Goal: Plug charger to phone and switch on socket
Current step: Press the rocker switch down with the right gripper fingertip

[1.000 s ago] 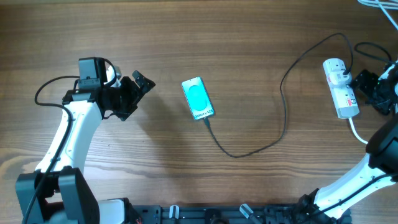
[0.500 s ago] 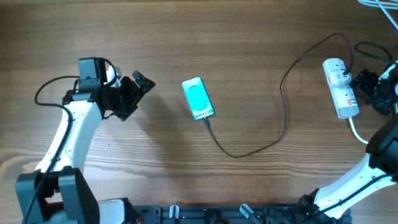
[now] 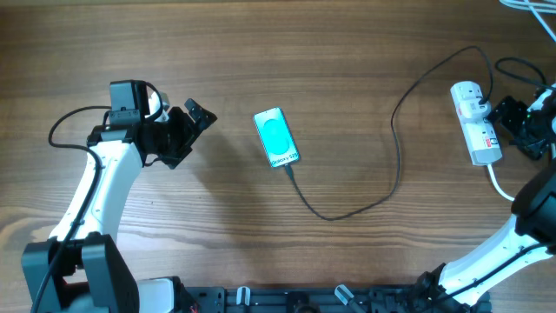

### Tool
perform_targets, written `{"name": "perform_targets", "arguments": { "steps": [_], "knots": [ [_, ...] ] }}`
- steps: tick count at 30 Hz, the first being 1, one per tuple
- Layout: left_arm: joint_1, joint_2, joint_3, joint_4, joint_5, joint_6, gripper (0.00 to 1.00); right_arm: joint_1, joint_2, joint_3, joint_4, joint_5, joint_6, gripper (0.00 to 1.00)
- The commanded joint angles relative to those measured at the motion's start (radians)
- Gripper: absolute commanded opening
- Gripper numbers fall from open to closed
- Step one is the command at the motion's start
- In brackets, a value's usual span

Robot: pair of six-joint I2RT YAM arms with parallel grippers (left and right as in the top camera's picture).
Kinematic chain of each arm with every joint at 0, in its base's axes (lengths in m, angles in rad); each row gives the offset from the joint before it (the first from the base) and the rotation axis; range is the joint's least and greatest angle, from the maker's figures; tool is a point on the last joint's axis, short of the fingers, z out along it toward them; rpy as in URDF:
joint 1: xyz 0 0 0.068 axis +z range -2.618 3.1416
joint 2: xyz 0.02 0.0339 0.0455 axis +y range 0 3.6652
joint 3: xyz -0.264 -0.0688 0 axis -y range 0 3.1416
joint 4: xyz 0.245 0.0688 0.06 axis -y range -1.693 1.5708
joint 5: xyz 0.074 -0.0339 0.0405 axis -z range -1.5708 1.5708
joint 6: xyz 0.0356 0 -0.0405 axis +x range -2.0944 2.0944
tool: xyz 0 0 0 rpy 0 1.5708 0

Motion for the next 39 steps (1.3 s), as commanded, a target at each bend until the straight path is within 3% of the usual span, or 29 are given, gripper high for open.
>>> {"name": "perform_targets", "arguments": {
  "steps": [1,15,21,39],
  "knots": [
    [0.006,0.005,0.001,0.001,-0.006,0.019,1.0,0.003,0.024,-0.004,0.003,0.022,-0.01,0.99],
    [0.006,0.005,0.001,0.001,-0.006,0.019,1.0,0.003,0.024,-0.05,-0.006,0.037,0.043,0.99],
    [0.006,0.005,0.001,0.001,-0.005,0.019,1.0,-0.016,0.024,0.147,-0.167,0.037,0.039,0.99],
    [0.006,0.005,0.001,0.001,-0.006,0.019,1.0,0.0,0.024,0.011,-0.024,0.021,0.045,0.99]
  ]
}}
